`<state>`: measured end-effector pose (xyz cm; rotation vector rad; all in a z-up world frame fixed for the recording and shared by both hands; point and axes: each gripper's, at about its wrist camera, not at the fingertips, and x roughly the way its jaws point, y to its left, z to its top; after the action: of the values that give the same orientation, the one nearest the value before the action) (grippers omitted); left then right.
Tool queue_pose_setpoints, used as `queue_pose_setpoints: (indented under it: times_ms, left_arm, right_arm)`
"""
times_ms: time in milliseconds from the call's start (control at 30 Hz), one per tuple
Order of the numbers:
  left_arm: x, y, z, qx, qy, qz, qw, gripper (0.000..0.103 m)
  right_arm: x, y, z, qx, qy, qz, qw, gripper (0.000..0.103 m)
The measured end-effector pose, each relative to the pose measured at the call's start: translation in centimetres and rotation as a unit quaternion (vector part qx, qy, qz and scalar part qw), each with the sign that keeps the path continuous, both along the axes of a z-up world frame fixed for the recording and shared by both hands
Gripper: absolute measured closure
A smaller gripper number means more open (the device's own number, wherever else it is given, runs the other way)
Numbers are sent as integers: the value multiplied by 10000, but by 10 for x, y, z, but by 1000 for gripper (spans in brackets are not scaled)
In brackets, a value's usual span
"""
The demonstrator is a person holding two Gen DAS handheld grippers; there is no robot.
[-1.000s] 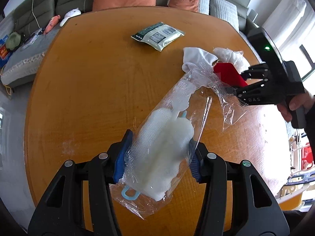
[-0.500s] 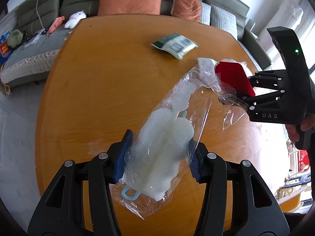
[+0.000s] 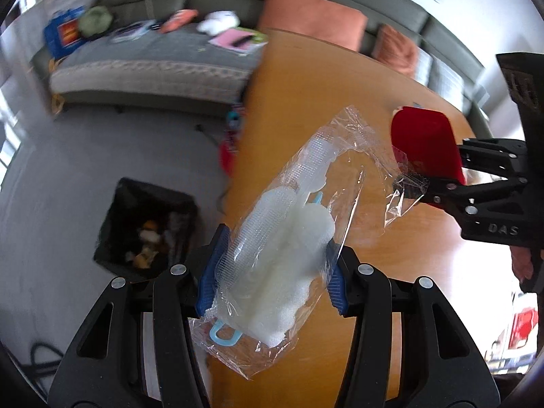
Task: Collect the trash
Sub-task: 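Carry the sponge bag and red paddle over the bin and open both tools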
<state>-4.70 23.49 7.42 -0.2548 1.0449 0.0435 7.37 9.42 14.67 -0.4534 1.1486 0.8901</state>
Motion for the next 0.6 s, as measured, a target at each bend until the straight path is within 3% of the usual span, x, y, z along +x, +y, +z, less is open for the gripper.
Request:
queue_pose_setpoints:
  times_ms: [300,600]
  left_arm:
    - [-31,107,-15,191,205,930,9953,52]
    - [-38,190,-47,170,587,1703,9835,51]
  right_arm:
    - [-20,116,-10,164,353,372,9986,60]
    - [-27,219,-31,72,690,549,9961,60]
